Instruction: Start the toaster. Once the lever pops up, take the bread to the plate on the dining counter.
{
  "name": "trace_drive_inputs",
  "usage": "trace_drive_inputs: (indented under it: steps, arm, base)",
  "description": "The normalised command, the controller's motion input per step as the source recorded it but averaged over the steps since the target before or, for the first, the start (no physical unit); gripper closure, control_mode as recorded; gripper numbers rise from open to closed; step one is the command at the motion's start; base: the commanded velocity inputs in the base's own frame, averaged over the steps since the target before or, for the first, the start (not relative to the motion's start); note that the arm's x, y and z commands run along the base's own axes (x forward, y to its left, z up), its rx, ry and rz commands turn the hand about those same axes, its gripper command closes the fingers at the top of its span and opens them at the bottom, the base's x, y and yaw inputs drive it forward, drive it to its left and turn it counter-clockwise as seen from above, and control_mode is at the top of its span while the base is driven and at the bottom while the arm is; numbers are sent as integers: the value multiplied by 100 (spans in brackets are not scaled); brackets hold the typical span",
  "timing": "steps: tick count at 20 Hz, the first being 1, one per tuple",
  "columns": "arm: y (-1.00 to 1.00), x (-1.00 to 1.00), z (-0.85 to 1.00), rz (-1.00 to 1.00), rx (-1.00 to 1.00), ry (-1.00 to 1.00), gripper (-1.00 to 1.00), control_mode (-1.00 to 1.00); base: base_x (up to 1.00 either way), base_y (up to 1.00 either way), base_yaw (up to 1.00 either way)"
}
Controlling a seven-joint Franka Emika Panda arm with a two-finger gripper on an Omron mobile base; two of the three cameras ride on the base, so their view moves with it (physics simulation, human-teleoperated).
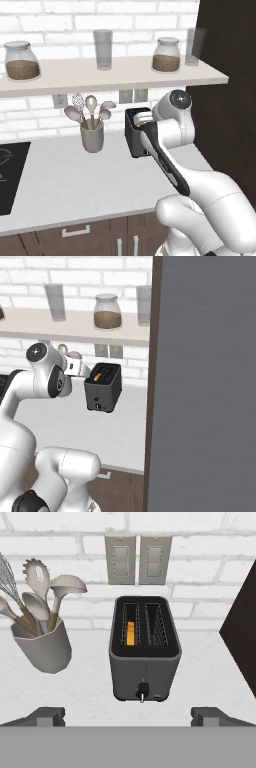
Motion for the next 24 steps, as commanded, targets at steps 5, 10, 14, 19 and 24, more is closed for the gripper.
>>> trace_drive_inputs:
  steps: [5,10,14,19,24]
  arm:
    - [0,0,0,0,0,0,-100,-100]
    - [0,0,0,0,0,0,-100,-100]
    - [0,0,0,0,0,0,-100,-100]
    - [0,0,0,0,0,0,-100,-100]
    - [0,0,0,0,0,0,-100,-100]
  base:
    - [0,0,0]
    - [0,0,0]
    - [0,0,0]
    - [0,0,0]
    - [0,0,0]
